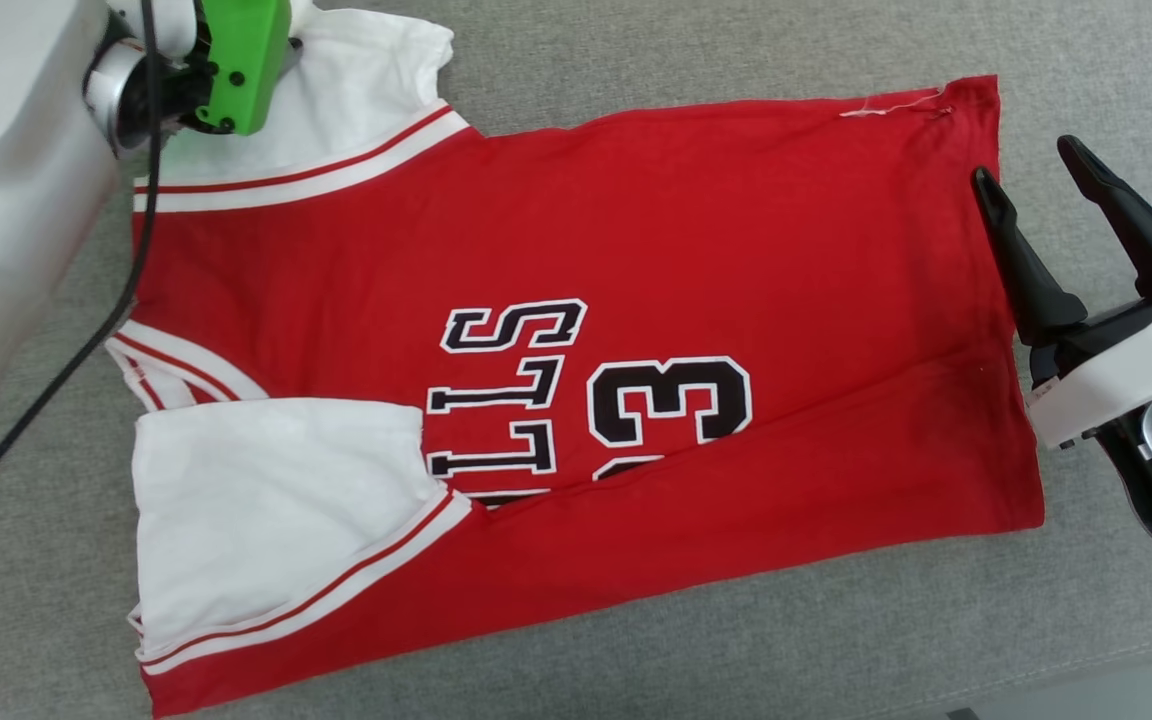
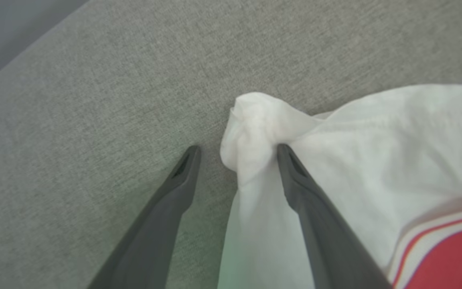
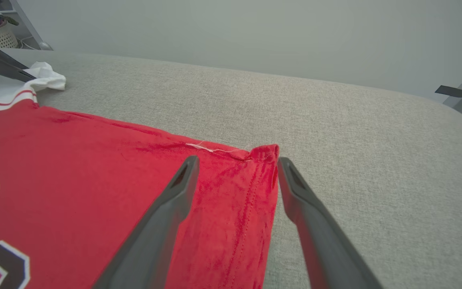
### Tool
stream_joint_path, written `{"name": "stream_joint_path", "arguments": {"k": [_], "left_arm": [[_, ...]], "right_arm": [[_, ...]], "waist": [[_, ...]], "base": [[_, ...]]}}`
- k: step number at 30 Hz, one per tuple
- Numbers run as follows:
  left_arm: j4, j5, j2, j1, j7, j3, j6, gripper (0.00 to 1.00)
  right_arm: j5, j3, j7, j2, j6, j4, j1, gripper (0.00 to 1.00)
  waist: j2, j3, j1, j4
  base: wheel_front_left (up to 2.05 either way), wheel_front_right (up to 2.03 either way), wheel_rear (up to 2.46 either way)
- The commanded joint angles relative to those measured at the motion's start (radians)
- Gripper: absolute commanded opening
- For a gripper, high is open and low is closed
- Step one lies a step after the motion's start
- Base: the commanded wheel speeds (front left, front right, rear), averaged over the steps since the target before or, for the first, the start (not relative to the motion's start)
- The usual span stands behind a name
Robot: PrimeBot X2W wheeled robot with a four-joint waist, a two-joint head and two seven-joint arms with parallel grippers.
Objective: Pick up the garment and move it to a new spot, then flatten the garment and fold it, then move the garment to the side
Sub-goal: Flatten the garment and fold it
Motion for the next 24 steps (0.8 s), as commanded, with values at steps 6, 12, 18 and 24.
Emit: {"name": "stream_joint_path", "arguments": {"k": [6,12,18,24], "left_arm": [[-0.019,-0.011,0.019,0.053,0.037,-0.049,-0.003,0.0],[-0.048,0.011,0.032,0.04,-0.099,-0.058,-0.003,0.0],[-0.094,0.041,0.035,0.062,-0.283,-0.063,-0.003,0.0],[-0.162,0.08,0.029,0.123,-0.407,-0.073,-0.003,0.0]], "right_arm": [[0.007,-0.006,-0.016,-0.007,-0.001,0.012,-0.028,1.0],[0.003,-0.04,0.004,-0.043,-0.001,0.006,-0.064,1.0],[0.061,-0.014,0.175,-0.152,-0.001,0.029,-0.136,1.0],[0.227,0.087,0.492,-0.286,-0.001,0.104,-0.213,1.0]], "waist": [[0.0,0.009,-0.0001,-0.014],[0.0,-0.046,-0.0001,0.026],[0.0,-0.127,-0.0001,0.079],[0.0,-0.169,-0.0001,0.139]], "base": [[0.0,0.0,0.0],[0.0,0.0,0.0],[0.0,0.0,0.0],[0.0,0.0,0.0]]}}
